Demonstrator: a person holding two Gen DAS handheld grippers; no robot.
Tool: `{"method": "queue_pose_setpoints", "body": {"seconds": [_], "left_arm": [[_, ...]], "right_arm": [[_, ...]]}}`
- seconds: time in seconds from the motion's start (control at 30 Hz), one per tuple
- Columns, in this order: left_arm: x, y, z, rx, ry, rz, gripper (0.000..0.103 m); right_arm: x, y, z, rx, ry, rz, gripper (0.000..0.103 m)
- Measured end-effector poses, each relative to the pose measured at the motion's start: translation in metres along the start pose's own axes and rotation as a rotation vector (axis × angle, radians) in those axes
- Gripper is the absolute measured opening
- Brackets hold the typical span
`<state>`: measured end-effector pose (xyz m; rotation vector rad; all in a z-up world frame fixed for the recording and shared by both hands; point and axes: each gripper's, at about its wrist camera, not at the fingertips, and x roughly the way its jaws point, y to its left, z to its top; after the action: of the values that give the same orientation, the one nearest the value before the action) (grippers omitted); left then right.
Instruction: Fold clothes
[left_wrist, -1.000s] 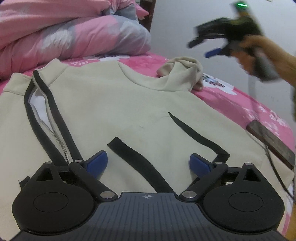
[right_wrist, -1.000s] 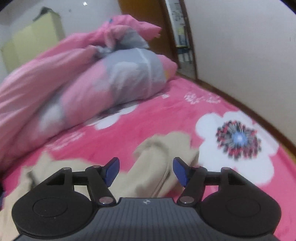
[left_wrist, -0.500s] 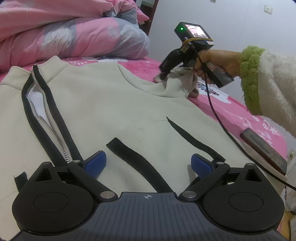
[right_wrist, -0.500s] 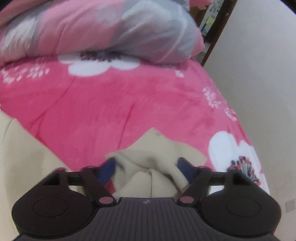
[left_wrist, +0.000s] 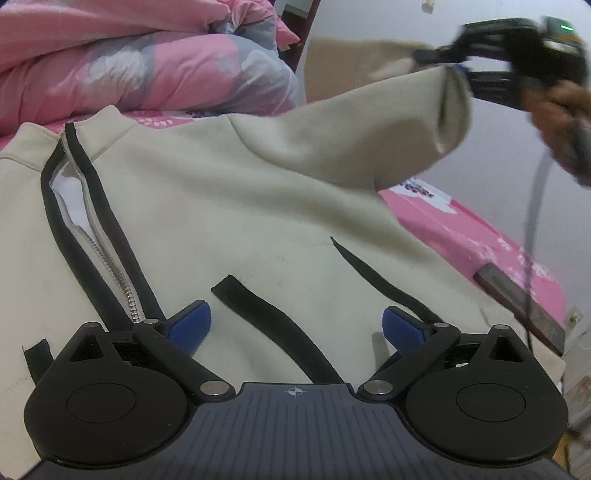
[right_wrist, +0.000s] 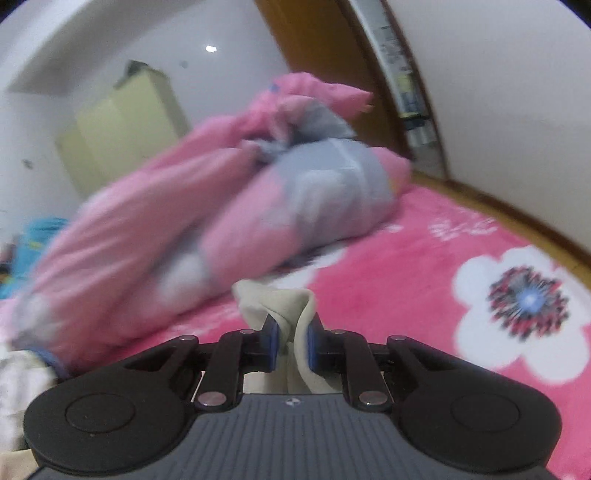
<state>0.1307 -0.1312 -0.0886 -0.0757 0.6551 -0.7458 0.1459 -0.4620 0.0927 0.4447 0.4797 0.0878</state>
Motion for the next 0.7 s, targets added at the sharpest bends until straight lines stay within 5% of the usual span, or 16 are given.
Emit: {"method": "queue_pose_setpoints", "body": {"seconds": [0.5, 0.7], "left_arm": [[-0.084, 0.090, -0.005, -0.595, -0.087, -0.200, 0.098], [-0.086, 0.081, 0.001, -0.522, -0.075, -0.091, 0.085]], "right_arm": [[-0.037, 0.098, -0.192, -0.399, 0.213, 0.078, 0.023], [-0.072, 0.088, -0.229, -0.334, 0.185, 0.145, 0.030]]}}
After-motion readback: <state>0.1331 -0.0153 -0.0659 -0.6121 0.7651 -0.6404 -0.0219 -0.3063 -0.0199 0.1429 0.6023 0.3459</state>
